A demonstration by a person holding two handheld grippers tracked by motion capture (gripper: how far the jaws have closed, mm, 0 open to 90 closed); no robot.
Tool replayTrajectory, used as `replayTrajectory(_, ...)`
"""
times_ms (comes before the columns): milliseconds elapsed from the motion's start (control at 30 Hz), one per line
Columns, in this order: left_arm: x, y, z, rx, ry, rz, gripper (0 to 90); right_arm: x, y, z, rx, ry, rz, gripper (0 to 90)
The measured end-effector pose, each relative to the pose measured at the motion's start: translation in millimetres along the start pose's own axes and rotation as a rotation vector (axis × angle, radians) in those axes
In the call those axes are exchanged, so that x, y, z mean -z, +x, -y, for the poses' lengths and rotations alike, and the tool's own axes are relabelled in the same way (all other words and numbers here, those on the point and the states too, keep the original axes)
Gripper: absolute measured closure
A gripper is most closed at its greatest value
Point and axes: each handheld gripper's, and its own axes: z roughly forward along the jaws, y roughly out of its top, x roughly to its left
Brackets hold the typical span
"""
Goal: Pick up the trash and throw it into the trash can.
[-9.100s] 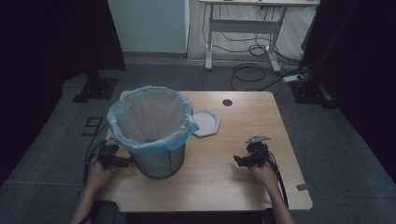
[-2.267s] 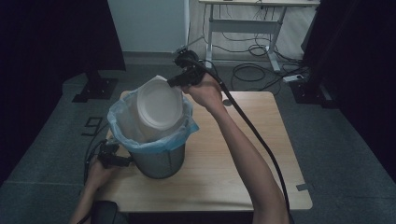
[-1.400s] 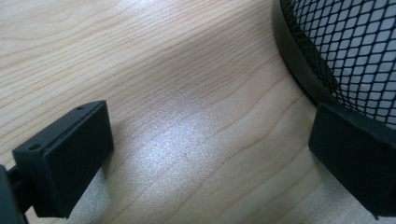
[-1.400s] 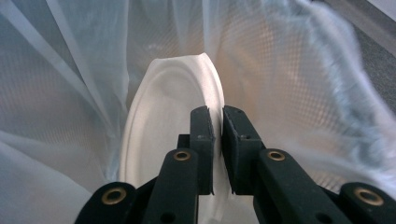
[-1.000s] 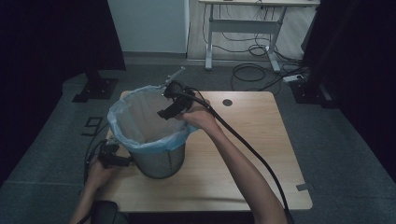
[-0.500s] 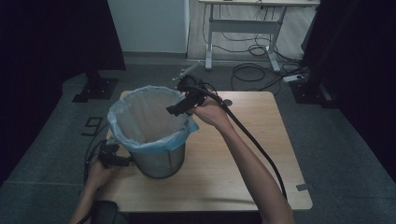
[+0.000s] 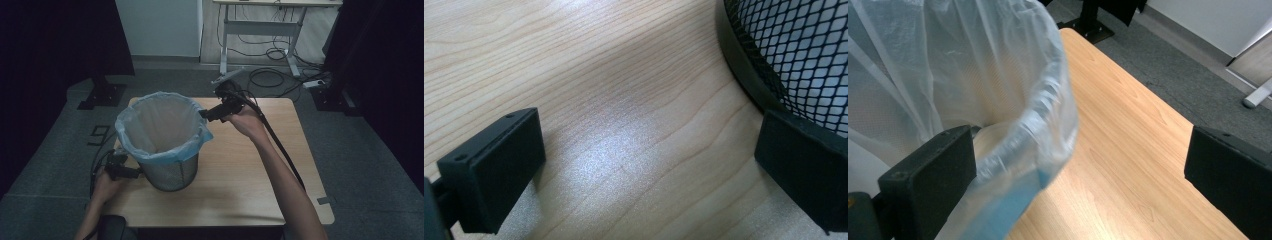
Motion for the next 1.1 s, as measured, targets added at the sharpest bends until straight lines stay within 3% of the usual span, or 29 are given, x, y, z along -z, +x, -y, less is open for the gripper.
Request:
replayTrajectory(133, 0.0, -0.1, 0.0, 0.001, 0.000, -0.001, 0.0, 5.4, -4.0, 4.8, 0.007, 0.022, 0.034, 0.0)
replayTrajectory(333, 0.0, -0.1, 0.0, 0.002, 0.000, -0.001, 0.0, 17.7, -11.9, 16.9, -0.014, -0.012, 0.050, 0.0)
replayTrajectory(633, 0.0, -0.2, 0.1, 0.004, 0.000, -0.001, 0.0, 36.6, -32.3, 48.3, -0.073, -0.032, 0.087, 0.0)
replayTrajectory(1100, 0.2, -0.3, 0.1, 0.003, 0.001, -0.002, 0.0, 57.7, -52.1, 94.5, -0.108, -0.024, 0.163, 0.0)
